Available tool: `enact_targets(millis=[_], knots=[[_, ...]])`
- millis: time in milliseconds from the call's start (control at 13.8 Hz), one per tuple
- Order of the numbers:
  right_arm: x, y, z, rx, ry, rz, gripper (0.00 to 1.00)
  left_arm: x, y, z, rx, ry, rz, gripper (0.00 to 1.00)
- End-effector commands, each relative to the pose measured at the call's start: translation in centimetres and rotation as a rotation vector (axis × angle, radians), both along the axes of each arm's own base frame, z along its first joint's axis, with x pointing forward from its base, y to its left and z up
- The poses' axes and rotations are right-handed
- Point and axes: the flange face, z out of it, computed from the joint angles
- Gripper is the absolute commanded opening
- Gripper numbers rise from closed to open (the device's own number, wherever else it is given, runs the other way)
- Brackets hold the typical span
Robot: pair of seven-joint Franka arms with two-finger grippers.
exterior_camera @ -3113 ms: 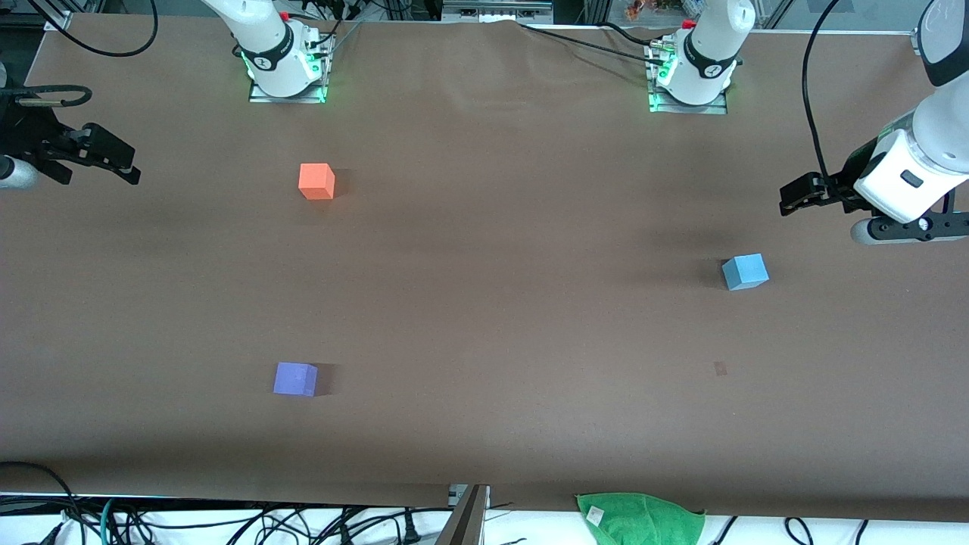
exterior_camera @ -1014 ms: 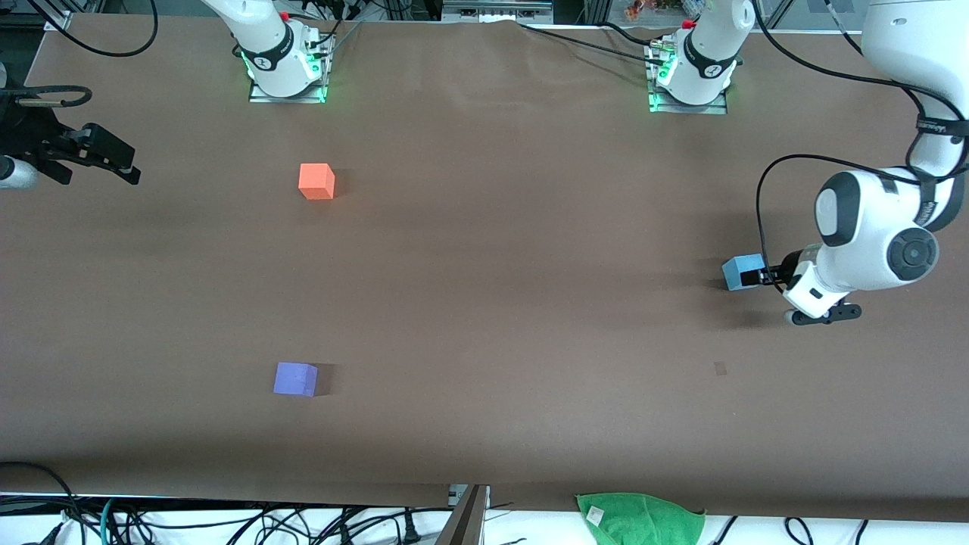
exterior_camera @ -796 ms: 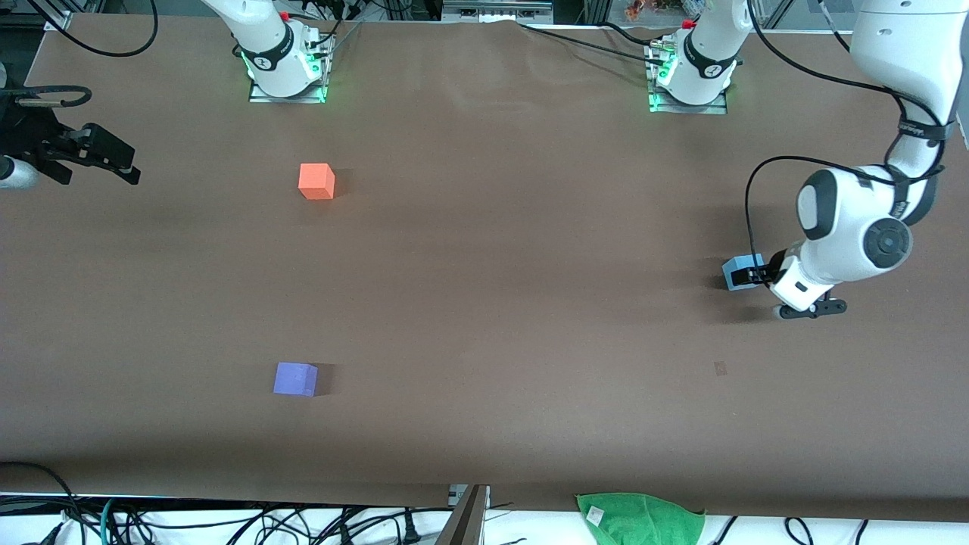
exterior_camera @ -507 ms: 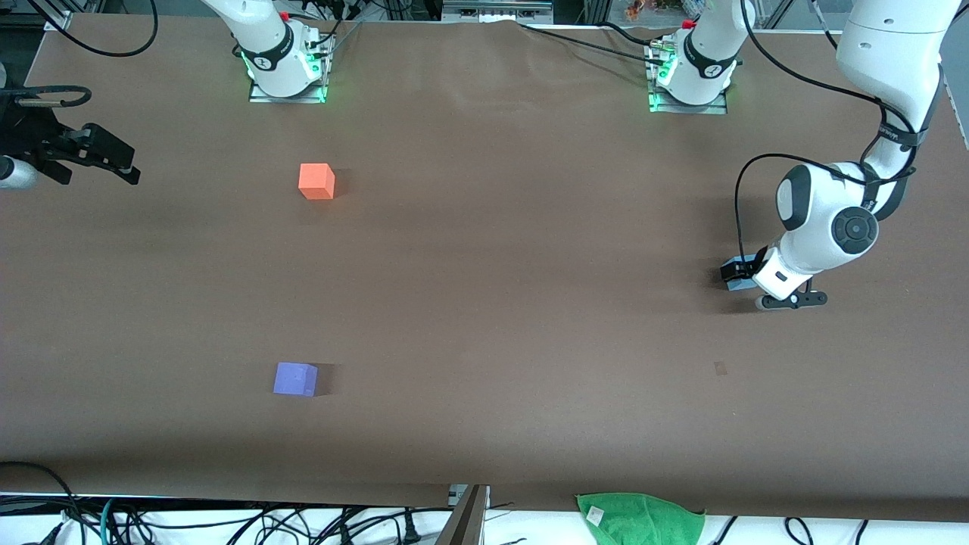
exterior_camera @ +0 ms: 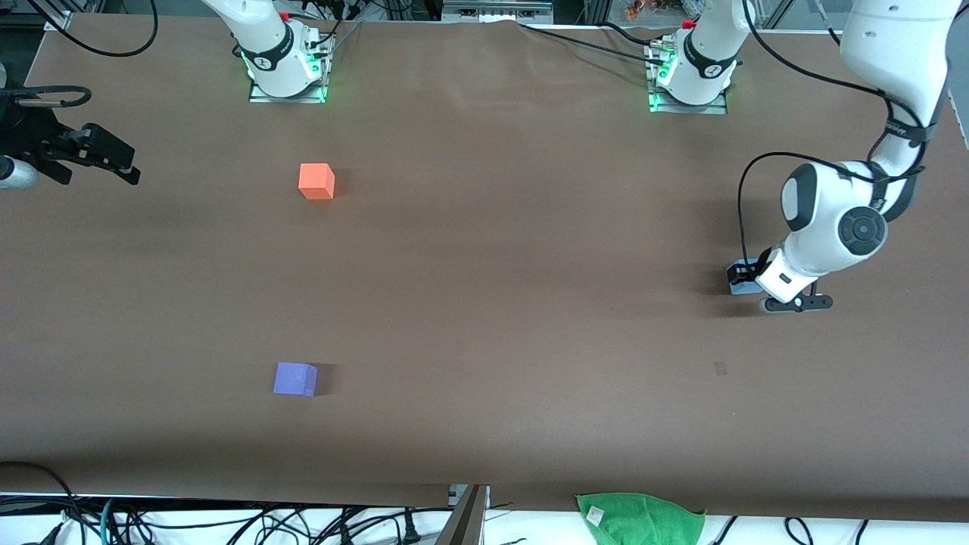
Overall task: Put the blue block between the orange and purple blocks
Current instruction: 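Reach the left gripper down to the light blue block and grasp it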
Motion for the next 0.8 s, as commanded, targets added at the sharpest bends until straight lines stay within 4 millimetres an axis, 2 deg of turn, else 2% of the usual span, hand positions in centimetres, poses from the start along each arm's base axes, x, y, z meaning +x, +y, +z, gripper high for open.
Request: enact_targets(millis=[0,145,290,507,579,652,724], knots=[[0.2,0.0,0.6,-0.007,-0.011,0.002,1.0,4.1,-5.6,7.9,0.002,0.04,-0.086,0.27],[0.2,-0.1,0.5,-0.007,-0.005,0.004,1.0,5.1,-10.6,10.5,-0.002,0.036,-0.12,0.3],[0.2,0.0,0.6,-0.007,-0.011,0.005,1.0,4.9,-18.4,11.7,0.002,-0.001,-0.139,0.31],[0.2,0.1,0.4,-0.005,-0.003,0.004,1.0,3.5,-30.7,9.3,0.021,-0.01,-0.075,0.35],[0.2,0.1,0.6,-0.004,-0.011,0.004,1.0,2.5,-33.9,7.7,0.035,0.002,-0.028,0.35],[0.3,0.1,0.6,-0.008,-0.012,0.004,1.0,2.1,-35.6,6.0,0.039,0.016,-0.003,0.39],[0.3,0.2,0.6,-0.008,-0.014,0.005,1.0,2.3,-37.3,5.3,0.022,-0.009,0.01,0.44]])
